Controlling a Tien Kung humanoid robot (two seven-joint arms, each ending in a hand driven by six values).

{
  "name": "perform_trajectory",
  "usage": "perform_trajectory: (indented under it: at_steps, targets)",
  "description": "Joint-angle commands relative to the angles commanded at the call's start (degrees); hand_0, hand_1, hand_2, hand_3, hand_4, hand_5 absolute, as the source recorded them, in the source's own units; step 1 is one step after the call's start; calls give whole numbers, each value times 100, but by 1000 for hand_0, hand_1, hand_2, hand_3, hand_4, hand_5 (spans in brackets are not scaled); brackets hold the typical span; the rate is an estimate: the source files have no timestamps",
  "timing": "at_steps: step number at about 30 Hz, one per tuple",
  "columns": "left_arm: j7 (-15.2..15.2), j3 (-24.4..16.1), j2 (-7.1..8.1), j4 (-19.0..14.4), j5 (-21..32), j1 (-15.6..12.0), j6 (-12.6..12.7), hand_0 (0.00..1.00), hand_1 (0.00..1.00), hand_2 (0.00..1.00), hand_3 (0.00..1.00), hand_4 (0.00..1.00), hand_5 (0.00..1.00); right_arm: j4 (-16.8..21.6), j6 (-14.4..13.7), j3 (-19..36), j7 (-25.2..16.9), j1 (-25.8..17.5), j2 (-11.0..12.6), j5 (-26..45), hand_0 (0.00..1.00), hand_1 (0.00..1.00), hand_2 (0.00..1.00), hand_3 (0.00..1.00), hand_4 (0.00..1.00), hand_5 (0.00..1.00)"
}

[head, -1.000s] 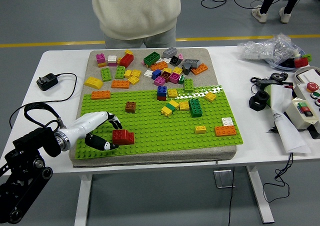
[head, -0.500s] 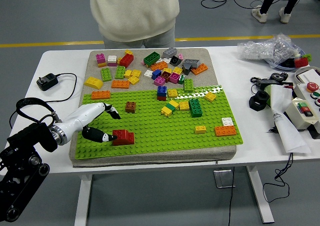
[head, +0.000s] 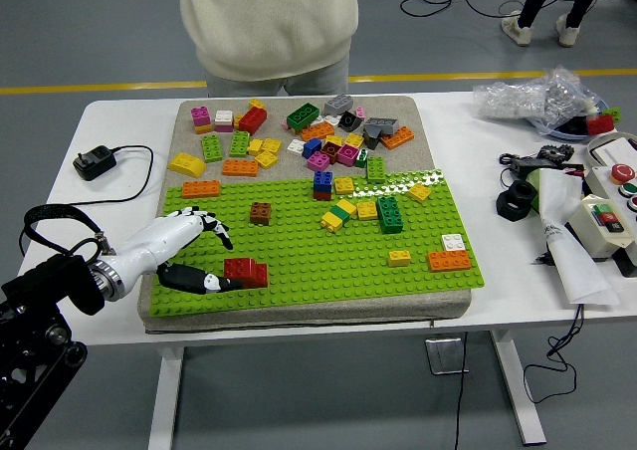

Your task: Pick up the brick,pile it on top of brick,press brick,pick up the brick,pile it on top of brick,press brick

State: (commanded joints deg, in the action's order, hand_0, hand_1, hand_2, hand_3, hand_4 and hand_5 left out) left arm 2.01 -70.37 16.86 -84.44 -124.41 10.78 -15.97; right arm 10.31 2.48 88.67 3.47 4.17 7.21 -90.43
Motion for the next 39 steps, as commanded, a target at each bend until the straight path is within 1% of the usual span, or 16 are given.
perform_trajectory:
  at_steps: [2, 3, 9, 14, 26, 39]
  targets:
    - [1, 23, -1, -6, -54, -18, -14, 998, 998, 893, 626, 998, 611, 0, -1, -2, -2, 5, -3, 3, 761, 679, 723, 744, 998, 689]
    - [-2, 40, 1, -20, -93, -30, -11, 998, 998, 917, 629, 998, 637, 0, -1, -5, -2, 5, -4, 5, 762, 679, 723, 743, 998, 690]
    - [-11, 99, 1, -62, -238, -66, 43, 998, 998, 914, 625, 998, 649, 0, 2, -12, 6, -11, -3, -4, 763, 679, 723, 744, 998, 690]
    - [-20, 162, -4, -83, -265, -80, 116, 998, 998, 914, 625, 998, 649, 0, 4, -11, 2, -12, -5, -19, 763, 679, 723, 744, 998, 690]
    - [-39, 207, 18, -111, -354, -108, 132, 998, 998, 906, 619, 998, 650, 0, 2, -8, 5, -17, -10, -23, 762, 678, 723, 744, 998, 690]
    - [-33, 279, -15, 27, -362, -109, 194, 998, 998, 898, 611, 998, 639, 0, 4, -11, 4, -22, -13, -27, 762, 678, 723, 744, 998, 690]
